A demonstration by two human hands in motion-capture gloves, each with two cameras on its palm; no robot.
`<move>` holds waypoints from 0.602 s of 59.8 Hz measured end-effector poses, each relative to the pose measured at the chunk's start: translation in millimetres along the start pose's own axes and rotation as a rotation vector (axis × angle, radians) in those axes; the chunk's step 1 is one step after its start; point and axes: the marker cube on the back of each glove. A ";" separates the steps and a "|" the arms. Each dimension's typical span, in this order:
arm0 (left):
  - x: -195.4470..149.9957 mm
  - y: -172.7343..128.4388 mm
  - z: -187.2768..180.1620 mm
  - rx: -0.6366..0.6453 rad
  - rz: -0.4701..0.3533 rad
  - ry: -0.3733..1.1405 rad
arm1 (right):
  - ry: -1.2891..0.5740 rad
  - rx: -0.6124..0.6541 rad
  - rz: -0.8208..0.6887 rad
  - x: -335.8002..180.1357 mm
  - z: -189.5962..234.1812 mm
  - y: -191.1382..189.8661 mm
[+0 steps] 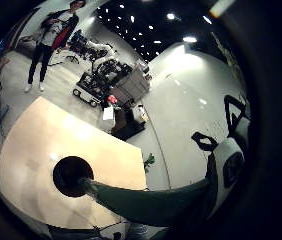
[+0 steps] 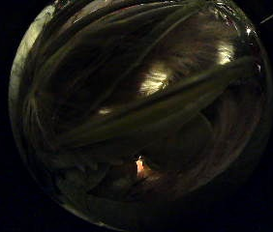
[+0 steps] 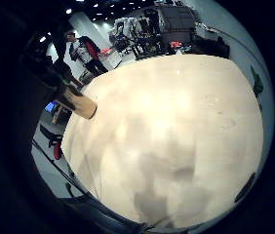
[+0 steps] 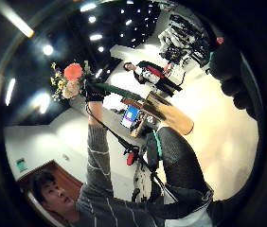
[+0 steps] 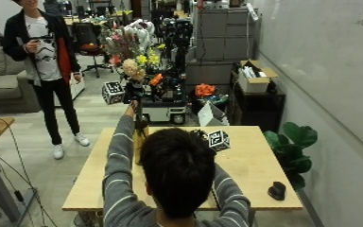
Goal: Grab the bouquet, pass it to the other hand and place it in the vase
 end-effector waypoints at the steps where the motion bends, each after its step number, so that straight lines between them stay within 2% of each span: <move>1: 6.4 7.0 -3.1 0.010 -0.007 -0.016 | 0.012 0.017 -0.026 -0.2 -0.2 -1.4; 4: 6.1 21.5 -15.9 0.077 -0.148 -0.218 | 0.001 0.006 -0.019 0.2 0.7 -2.1; 7: -2.8 23.6 -23.8 0.142 -0.224 -0.368 | -0.056 -0.017 -0.052 2.7 3.1 -5.0; 9: -8.8 22.1 -24.4 0.151 -0.263 -0.398 | -0.105 -0.034 -0.070 3.5 5.1 -5.9; 11: -9.8 15.7 -19.3 0.135 -0.220 -0.338 | -0.131 -0.042 -0.084 5.0 6.1 -7.2; 14: -1.0 1.9 -11.1 0.133 -0.036 -0.193 | -0.140 -0.041 -0.093 6.7 6.3 -9.2; 16: 8.6 2.2 -13.2 0.158 0.020 -0.173 | -0.132 -0.037 -0.088 6.2 6.3 -9.1; 17: 4.6 2.1 -14.9 0.166 -0.008 -0.203 | -0.125 -0.034 -0.086 5.7 6.2 -8.9; 20: -33.6 -1.7 -18.4 0.158 -0.236 -0.363 | -0.089 -0.028 -0.066 3.1 5.6 -6.1; 21: -37.9 -1.2 -17.4 0.139 -0.267 -0.362 | -0.075 -0.029 -0.047 2.1 5.1 -4.2; 22: -35.5 0.2 -15.0 0.112 -0.254 -0.322 | -0.063 -0.032 -0.024 1.4 4.6 -2.2; 24: -30.3 0.7 -10.1 0.055 -0.175 -0.226 | -0.045 -0.031 0.002 0.8 3.5 0.1; 25: -38.0 -2.7 -9.3 0.038 -0.159 -0.224 | -0.038 -0.024 -0.002 1.1 3.0 0.1; 26: -55.2 -8.8 -10.5 0.033 -0.178 -0.274 | -0.030 -0.018 -0.004 1.6 2.5 0.2; 29: -114.6 -15.9 -25.0 0.018 -0.337 -0.570 | -0.014 -0.028 0.057 4.1 1.1 4.0; 30: -119.2 -8.0 -29.6 -0.026 -0.357 -0.616 | -0.026 -0.037 0.067 4.9 0.9 4.6; 34: -124.1 30.1 -36.6 -0.360 -0.293 -0.577 | -0.046 -0.043 0.064 5.4 -0.8 7.2; 36: -133.7 48.1 -49.1 -0.465 -0.299 -0.638 | -0.034 -0.029 0.041 4.8 -2.1 8.3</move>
